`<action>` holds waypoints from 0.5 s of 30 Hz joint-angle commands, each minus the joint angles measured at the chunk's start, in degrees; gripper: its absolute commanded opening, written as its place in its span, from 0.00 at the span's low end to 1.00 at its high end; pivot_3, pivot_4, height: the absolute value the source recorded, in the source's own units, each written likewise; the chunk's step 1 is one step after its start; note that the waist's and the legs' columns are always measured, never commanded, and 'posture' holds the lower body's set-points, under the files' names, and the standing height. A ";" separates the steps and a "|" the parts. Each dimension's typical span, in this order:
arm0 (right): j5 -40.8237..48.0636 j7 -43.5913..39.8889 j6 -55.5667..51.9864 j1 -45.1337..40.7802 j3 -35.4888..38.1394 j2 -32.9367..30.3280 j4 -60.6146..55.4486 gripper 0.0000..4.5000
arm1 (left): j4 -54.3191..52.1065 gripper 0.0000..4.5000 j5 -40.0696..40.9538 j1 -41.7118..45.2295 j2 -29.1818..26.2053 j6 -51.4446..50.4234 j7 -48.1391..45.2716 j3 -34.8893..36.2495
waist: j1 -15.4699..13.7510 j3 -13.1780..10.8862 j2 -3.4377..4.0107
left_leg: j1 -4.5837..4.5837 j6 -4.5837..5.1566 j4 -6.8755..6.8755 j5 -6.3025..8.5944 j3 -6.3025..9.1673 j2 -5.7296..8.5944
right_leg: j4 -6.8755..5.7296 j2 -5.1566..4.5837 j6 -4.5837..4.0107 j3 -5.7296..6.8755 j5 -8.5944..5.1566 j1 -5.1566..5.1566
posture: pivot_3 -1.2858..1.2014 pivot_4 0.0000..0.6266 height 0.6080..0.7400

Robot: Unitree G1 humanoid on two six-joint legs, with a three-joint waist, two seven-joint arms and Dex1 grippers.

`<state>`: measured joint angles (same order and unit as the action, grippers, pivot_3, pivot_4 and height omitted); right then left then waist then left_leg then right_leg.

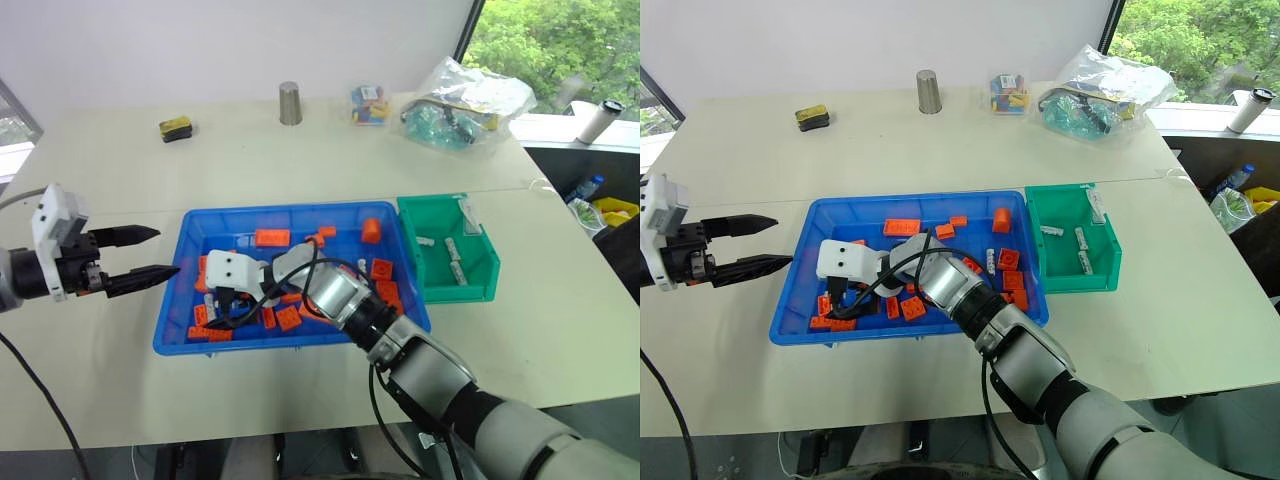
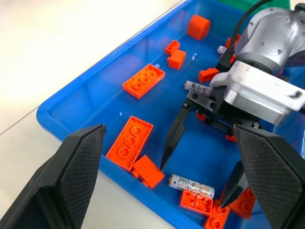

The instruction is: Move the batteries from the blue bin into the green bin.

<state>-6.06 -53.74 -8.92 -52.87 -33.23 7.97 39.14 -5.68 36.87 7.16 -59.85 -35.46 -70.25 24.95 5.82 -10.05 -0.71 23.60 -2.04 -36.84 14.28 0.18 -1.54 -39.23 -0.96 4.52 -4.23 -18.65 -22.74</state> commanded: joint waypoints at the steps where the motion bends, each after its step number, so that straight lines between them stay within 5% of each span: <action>1: -2.26 -0.25 4.02 -0.91 -0.55 0.03 4.64 0.91 | -1.52 1.00 0.55 -0.58 -1.07 0.30 0.11 2.76 | -0.02 0.00 0.00 | 0.00 0.00 0.00 0.00 0.00 0.00 | 0.00 0.00 0.00 0.00 0.00 0.01 | 0.52 0.24 1.00; 15: -1.91 -7.80 9.09 -2.48 1.81 -1.43 9.62 0.91 | -1.69 1.00 0.61 -0.84 -1.21 0.32 0.53 3.25 | -0.19 0.00 0.00 | -0.02 0.00 0.00 0.00 0.01 0.02 | 0.01 -0.05 0.00 0.03 0.00 0.05 | 0.52 0.24 1.00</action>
<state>-6.40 -60.60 -0.76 -55.40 -30.21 6.64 47.34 -6.53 36.89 5.47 -59.85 -35.57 -69.77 26.17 5.63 -10.05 -0.70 23.57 -2.04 -36.84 14.28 0.19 -1.51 -39.23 -1.01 4.52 -4.19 -18.65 -22.69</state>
